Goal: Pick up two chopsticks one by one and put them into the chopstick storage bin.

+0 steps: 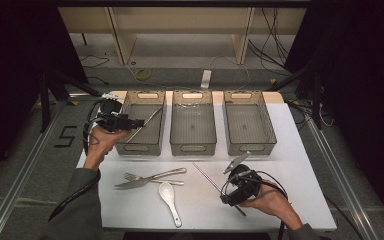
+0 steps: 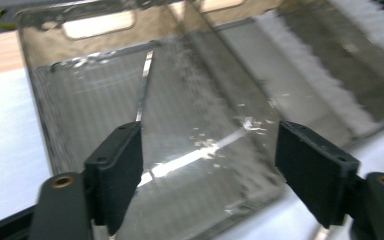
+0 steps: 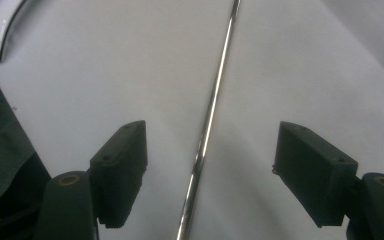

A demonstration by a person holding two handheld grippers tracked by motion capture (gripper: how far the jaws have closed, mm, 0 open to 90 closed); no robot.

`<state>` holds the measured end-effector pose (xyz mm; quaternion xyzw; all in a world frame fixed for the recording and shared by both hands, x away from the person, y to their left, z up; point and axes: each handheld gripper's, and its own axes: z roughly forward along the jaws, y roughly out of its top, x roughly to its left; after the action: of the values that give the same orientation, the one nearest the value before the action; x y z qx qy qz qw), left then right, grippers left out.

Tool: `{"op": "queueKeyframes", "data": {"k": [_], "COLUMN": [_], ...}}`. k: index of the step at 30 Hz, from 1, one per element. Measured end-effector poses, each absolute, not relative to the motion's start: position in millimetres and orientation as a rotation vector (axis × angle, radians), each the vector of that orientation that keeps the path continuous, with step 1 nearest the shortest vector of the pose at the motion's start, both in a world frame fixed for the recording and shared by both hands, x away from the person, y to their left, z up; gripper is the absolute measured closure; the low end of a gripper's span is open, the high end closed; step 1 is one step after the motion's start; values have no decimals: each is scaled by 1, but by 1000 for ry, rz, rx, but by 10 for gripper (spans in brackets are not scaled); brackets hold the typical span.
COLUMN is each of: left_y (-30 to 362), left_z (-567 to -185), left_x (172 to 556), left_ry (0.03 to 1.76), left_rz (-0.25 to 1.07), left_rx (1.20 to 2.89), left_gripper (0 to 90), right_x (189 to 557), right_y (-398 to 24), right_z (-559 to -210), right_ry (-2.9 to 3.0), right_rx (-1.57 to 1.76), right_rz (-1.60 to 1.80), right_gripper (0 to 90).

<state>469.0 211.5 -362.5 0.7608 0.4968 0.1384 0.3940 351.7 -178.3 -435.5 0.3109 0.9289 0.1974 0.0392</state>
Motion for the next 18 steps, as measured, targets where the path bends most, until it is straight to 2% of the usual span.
{"op": "queueKeyframes", "data": {"k": [4, 9, 18], "left_y": [203, 193, 176], "left_z": [-362, -368, -384], "left_x": [445, 421, 390], "left_ry": [1184, 1108, 1012], "left_rz": [346, 332, 311], "left_rx": [1917, 1873, 1835], "left_gripper": [182, 180, 178], "right_x": [355, 361, 365], "right_y": [-174, -169, -167], "right_z": [-436, -440, -446], "right_ry": [2851, 2865, 2892], "right_rx": [954, 961, 966], "right_rz": [549, 475, 398], "right_gripper": [303, 333, 445]}}
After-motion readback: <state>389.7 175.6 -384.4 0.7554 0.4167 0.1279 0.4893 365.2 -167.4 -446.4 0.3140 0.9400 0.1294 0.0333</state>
